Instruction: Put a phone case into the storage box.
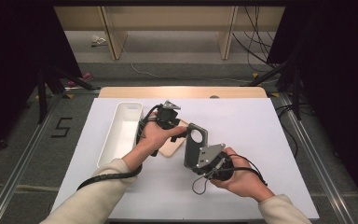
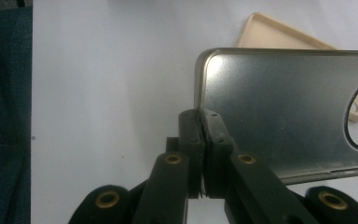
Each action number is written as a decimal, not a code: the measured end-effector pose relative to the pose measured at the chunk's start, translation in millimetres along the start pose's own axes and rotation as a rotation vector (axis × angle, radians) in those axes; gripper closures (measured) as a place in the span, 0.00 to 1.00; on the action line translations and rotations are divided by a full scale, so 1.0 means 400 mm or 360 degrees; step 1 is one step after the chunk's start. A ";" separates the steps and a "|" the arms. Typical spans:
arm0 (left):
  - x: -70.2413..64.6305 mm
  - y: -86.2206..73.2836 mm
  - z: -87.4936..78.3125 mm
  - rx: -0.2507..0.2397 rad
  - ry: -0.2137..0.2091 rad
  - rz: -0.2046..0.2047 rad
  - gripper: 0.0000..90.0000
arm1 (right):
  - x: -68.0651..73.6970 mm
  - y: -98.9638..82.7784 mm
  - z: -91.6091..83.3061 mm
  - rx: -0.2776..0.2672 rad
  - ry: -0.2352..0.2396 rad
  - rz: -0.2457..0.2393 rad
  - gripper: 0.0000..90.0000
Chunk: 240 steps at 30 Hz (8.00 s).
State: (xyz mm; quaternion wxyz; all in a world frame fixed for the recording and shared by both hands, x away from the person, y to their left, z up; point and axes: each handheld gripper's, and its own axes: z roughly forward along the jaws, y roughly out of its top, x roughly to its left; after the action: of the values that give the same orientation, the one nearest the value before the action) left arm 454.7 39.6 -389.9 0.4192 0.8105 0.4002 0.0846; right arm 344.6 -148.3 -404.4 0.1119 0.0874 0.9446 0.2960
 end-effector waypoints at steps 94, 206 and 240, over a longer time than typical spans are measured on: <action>0.078 -0.109 -0.293 -0.0746 -0.0004 -0.0018 0.91 | -0.095 -0.130 -0.048 -0.0489 -0.0381 0.0738 0.19; 0.344 -0.055 -0.416 -0.0915 0.0283 -0.0020 0.91 | -0.096 -0.194 -0.089 -0.0504 -0.0470 0.0850 0.18; 0.406 -0.036 -0.372 -0.0869 0.0322 -0.0033 0.91 | -0.097 -0.195 -0.088 -0.0503 -0.0466 0.0853 0.18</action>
State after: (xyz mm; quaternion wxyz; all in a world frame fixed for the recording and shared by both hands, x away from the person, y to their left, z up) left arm 484.0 252.1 -338.5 0.5808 0.6510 0.4105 0.2653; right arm 364.9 -239.5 -415.2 0.1767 0.3555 0.8044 0.4420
